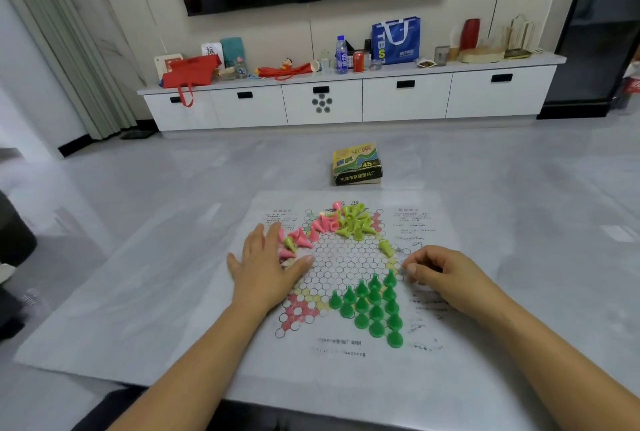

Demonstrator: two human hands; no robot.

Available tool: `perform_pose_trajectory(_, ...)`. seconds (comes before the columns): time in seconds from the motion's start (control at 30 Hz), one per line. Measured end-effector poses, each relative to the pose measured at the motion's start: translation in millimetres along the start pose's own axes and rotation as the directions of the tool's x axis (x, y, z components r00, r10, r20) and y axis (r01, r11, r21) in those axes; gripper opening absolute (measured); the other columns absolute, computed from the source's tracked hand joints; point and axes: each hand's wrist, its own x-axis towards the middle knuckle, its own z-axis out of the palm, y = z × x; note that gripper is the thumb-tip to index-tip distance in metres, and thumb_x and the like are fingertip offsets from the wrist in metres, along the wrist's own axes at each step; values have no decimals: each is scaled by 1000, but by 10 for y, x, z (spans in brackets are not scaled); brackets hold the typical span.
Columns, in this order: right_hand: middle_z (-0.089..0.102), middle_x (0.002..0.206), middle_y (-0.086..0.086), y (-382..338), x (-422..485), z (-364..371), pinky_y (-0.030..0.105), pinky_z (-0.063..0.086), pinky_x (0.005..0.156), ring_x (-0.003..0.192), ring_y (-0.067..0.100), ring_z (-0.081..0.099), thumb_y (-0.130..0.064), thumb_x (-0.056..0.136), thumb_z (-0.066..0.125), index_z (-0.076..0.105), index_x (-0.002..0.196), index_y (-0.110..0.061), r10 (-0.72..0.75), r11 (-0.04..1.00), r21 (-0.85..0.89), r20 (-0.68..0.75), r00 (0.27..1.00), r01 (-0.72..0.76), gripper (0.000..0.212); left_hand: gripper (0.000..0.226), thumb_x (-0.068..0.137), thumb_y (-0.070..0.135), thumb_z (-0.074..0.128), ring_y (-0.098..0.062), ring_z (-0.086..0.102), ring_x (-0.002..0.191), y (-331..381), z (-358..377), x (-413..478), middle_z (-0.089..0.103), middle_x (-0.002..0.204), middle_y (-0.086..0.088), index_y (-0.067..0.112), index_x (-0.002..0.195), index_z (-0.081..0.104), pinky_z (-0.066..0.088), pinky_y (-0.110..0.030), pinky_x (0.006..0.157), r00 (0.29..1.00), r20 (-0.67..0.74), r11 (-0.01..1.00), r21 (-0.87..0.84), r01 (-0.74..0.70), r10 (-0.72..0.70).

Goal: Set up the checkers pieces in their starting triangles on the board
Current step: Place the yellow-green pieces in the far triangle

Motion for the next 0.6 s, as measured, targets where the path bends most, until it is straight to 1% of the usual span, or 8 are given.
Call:
perform_pose_trajectory(0.07, 70, 86, 2, -10, 18, -6, 30, 49, 74, 87, 25, 64, -22, 87, 58, 65, 85, -21, 9, 1000, -20, -2, 1000, -9, 8, 95, 66, 82, 32, -22, 4, 144, 33, 16, 46, -2, 157, -1, 33, 143, 4, -1, -60, 111, 996, 70, 997, 59, -58, 53)
perform_pose_trajectory(0.13, 70, 83, -4, -15, 41, -25, 33, 50, 79, 84, 19, 65, -24, 87, 57, 65, 83, -24, 16, 999, -37, 3, 1000, -16, 9, 110, 48, 94, 12, -24, -2, 144, 78, 41, 138, -7, 156, 0, 38, 142, -1, -2, -60, 110, 987, 110, 984, 121, -130, 117)
perform_pose_trajectory(0.17, 71, 80, -5, -12, 56, -31, 34, 52, 81, 82, 15, 65, -25, 87, 57, 66, 82, -25, 17, 999, -49, 2, 1000, -17, 10, 113, 44, 96, 8, -24, -5, 144, 123, 49, 199, -10, 156, 2, 40, 142, -4, -4, -60, 110, 977, 138, 972, 148, -180, 160)
perform_pose_trajectory(0.3, 71, 70, -11, 20, 138, -36, 39, 52, 79, 70, 7, 64, -32, 87, 55, 64, 74, -32, 25, 994, -107, -26, 999, -28, 16, 96, 62, 84, 37, -21, -11, 143, 444, 85, 473, -9, 156, 6, 47, 139, -7, -15, -60, 108, 904, 251, 890, 217, -401, 346)
perform_pose_trajectory(0.4, 70, 68, -11, 40, 197, -51, 41, 52, 77, 64, 6, 62, -31, 86, 55, 64, 71, -32, 36, 995, -87, -29, 999, -38, 18, 89, 65, 81, 38, -21, -10, 143, 665, 155, 681, -4, 156, 8, 50, 138, -4, -24, -60, 105, 813, 292, 784, 241, -572, 504)
perform_pose_trajectory(0.47, 71, 67, -9, 56, 222, -61, 42, 52, 78, 63, 8, 62, -30, 86, 56, 64, 72, -30, 47, 997, -65, -29, 998, -49, 16, 83, 69, 80, 35, -21, -10, 143, 791, 219, 797, -2, 156, 7, 51, 137, -1, -25, -60, 104, 718, 334, 677, 251, -692, 611)
perform_pose_trajectory(0.53, 71, 67, -7, 64, 231, -66, 42, 52, 78, 64, 10, 63, -29, 86, 57, 65, 73, -29, 52, 997, -53, -24, 998, -53, 16, 68, 78, 72, 33, -21, -3, 143, 902, 269, 881, 7, 156, 3, 49, 138, 9, -21, -61, 107, 628, 373, 581, 242, -777, 683)
perform_pose_trajectory(0.6, 72, 68, -6, 63, 220, -75, 39, 53, 76, 65, 12, 64, -28, 86, 57, 66, 73, -28, 61, 998, -32, -20, 998, -62, 15, 51, 88, 59, 32, -22, 13, 141, 958, 286, 933, 26, 151, -1, 40, 135, 30, -14, -58, 111, 590, 387, 557, 207, -804, 708)
